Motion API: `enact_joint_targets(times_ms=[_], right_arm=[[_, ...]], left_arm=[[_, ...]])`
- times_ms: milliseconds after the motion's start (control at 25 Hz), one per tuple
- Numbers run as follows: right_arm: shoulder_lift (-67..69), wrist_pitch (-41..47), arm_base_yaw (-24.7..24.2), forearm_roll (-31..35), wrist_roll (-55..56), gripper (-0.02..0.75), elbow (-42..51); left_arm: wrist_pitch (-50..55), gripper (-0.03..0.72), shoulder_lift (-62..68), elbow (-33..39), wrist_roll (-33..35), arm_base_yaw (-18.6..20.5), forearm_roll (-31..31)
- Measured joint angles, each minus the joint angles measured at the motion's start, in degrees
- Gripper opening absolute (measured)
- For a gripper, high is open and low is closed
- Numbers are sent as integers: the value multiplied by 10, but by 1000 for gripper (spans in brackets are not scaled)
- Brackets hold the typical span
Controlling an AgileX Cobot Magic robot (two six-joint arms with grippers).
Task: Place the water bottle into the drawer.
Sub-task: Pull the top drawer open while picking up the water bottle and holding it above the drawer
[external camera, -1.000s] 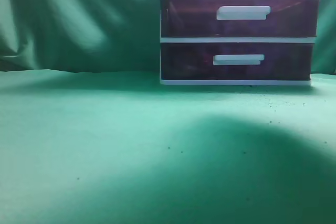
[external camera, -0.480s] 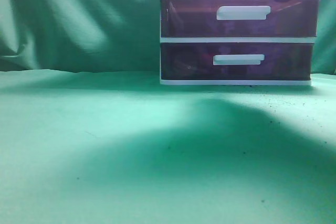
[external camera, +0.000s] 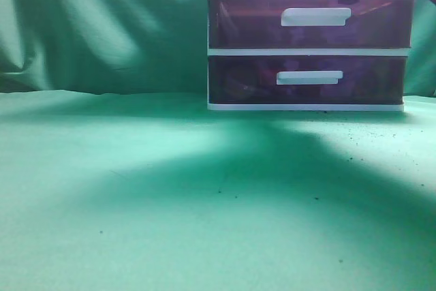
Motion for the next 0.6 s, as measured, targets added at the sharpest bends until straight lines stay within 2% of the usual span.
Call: enact_joint_targets(times_ms=[40,80,160,360,600], right_arm=[[1,0,0,-3,0,294,0],[1,0,0,-4,0,207,0],[1,-7,0,-5,-1,97,-3],[-3,-7,1,-13,-18,95,1],[-55,-19,19,-8,-28,95,75]], left_arm=[[-1,305,0,0,0,0,0],[-2,305,0,0,0,0,0],[-3,305,0,0,0,0,1],[-5,305,0,0,0,0,5],[-9,305,0,0,0,0,15]])
